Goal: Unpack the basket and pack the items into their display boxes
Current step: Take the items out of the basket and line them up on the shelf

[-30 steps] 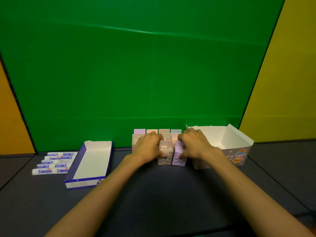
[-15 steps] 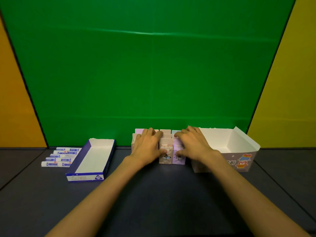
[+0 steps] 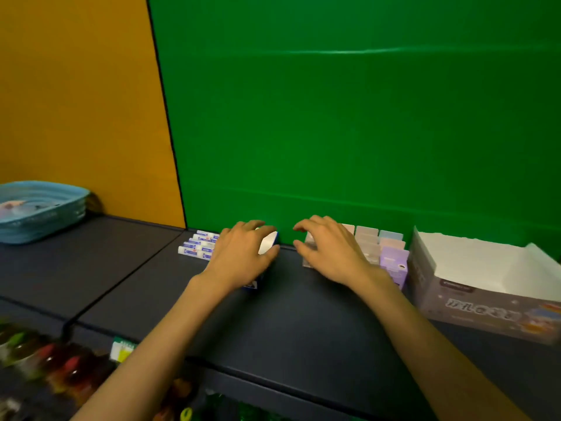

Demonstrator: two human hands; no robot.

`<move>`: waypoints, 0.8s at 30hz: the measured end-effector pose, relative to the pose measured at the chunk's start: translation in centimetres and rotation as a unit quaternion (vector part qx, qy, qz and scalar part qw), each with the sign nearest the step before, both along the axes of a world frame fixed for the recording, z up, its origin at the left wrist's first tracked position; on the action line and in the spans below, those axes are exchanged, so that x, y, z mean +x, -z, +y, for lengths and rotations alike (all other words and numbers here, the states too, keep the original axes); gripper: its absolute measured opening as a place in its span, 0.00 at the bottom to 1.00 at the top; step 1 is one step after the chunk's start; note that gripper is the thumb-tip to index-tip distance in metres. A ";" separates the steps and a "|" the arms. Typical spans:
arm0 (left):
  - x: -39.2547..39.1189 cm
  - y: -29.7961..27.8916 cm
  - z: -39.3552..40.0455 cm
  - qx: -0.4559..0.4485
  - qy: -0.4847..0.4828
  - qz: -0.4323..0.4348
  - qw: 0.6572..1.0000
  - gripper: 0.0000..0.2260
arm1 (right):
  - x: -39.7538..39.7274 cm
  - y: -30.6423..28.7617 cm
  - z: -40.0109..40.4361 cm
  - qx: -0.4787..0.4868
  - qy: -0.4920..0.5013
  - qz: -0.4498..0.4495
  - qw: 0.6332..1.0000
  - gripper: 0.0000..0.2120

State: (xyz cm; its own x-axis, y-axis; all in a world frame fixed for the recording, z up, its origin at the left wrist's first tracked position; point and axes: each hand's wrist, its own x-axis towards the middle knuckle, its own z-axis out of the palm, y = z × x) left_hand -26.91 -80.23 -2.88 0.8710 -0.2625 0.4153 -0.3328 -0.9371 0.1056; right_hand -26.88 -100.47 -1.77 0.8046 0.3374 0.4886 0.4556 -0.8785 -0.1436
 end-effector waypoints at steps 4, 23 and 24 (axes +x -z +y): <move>-1.8 -0.6 6.3 -0.019 -0.050 -0.009 0.999 0.23 | 0.6 -0.1 6.1 0.003 -0.045 0.004 0.999 0.17; -8.0 -1.5 42.7 -0.014 -0.193 0.000 0.981 0.23 | 0.7 -1.2 40.8 -0.015 -0.161 0.001 0.987 0.17; -8.2 -1.6 44.6 -0.014 -0.198 -0.002 0.980 0.23 | 0.8 -1.2 42.5 -0.015 -0.161 0.001 0.987 0.17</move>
State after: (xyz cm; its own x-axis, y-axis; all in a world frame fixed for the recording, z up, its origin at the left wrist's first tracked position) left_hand -35.11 -35.64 -1.27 0.9006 0.1079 0.4211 0.0568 -0.9896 0.1321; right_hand -26.11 -57.99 -0.52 0.6537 0.5901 0.4738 0.7121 -0.6916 -0.1210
